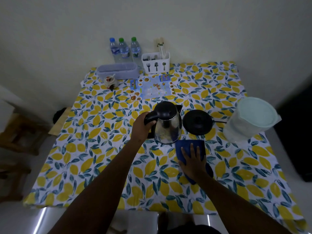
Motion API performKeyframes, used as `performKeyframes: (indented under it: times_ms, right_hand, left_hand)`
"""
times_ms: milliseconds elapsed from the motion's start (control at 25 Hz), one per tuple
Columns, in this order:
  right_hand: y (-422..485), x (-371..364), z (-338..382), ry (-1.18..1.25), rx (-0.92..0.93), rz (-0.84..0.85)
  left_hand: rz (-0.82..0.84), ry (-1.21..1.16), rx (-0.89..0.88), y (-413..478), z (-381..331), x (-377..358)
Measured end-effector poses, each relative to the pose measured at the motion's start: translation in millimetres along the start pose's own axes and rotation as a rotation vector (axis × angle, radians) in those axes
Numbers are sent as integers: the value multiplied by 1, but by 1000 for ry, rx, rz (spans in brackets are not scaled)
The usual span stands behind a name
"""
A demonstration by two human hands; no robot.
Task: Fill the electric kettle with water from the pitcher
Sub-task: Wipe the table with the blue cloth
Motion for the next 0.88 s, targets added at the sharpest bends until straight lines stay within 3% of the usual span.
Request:
performKeyframes:
  times_ms: [160, 280, 400, 560, 720, 880]
  right_hand:
    - [-1, 0, -1, 16, -19, -82]
    - [-4, -8, 10, 3, 5, -86]
    - [-13, -23, 54, -13, 130, -92]
    - [-30, -54, 125, -88, 344, -10]
    - [-41, -60, 114, -185, 436, -30]
    - [-10, -25, 70, -156, 254, -86]
  left_hand:
    - [-18, 20, 193, -34, 48, -18]
    - [195, 181, 325, -83, 105, -57]
    - [346, 318, 338, -128, 139, -81]
    - [269, 468, 432, -175, 167, -73]
    - [420, 500, 542, -204, 195, -82]
    - [482, 529, 529, -204, 197, -84]
Point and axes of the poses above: each hand's wrist, its own y-axis towards the middle knuckle, its own x-axis out of the back of the hand, z = x × y, the point moved 10 cm from there along y, towards the middle knuckle, and after that the axes turned 9 degrees about z, right-handed, at the moved point
